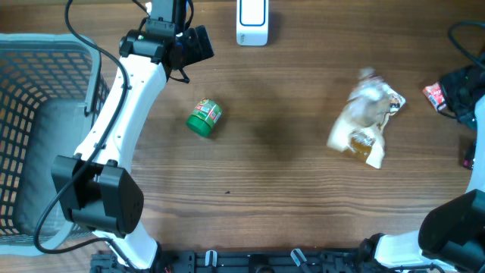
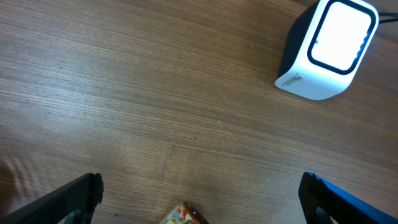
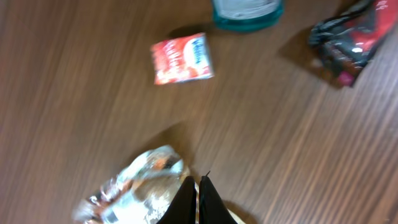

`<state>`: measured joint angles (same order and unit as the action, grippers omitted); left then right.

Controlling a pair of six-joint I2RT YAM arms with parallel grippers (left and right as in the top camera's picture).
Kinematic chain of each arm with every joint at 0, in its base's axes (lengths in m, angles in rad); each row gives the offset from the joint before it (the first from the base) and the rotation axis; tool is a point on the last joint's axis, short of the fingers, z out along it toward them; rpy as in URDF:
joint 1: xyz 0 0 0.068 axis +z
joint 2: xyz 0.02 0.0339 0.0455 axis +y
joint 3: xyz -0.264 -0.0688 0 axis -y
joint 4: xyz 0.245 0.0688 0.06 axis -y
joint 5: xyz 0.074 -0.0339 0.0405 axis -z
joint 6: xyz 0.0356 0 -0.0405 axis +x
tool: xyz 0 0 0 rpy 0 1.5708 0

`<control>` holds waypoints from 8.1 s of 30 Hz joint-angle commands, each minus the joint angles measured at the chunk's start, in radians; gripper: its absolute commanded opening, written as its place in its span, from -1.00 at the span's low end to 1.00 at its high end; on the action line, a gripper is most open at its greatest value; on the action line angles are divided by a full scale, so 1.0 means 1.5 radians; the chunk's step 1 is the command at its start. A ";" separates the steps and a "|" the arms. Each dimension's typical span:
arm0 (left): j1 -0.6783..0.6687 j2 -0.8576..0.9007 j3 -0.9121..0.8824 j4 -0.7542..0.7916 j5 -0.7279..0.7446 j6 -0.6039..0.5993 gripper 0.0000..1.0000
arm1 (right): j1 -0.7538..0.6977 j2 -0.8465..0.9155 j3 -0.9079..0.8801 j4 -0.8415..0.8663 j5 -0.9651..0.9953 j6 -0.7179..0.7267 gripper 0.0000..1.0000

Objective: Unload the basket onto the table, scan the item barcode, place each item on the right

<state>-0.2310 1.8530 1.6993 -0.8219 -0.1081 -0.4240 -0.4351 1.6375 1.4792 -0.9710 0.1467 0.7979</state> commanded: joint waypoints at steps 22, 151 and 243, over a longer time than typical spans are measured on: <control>-0.001 -0.015 0.006 -0.050 0.018 -0.004 1.00 | 0.311 0.043 -0.062 0.099 -0.216 -0.125 -0.90; -0.002 -0.028 0.006 -0.121 0.003 0.015 1.00 | 0.272 -0.003 -0.186 -0.018 -0.225 -0.201 0.08; -0.001 -0.003 -0.305 0.021 0.221 -0.425 1.00 | 0.455 0.018 -0.149 0.148 -0.158 -0.408 1.00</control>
<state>-0.2390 1.8370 1.2491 -0.8101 0.1600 -1.0698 0.2497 1.6672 1.2354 -0.7479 -0.0780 0.1825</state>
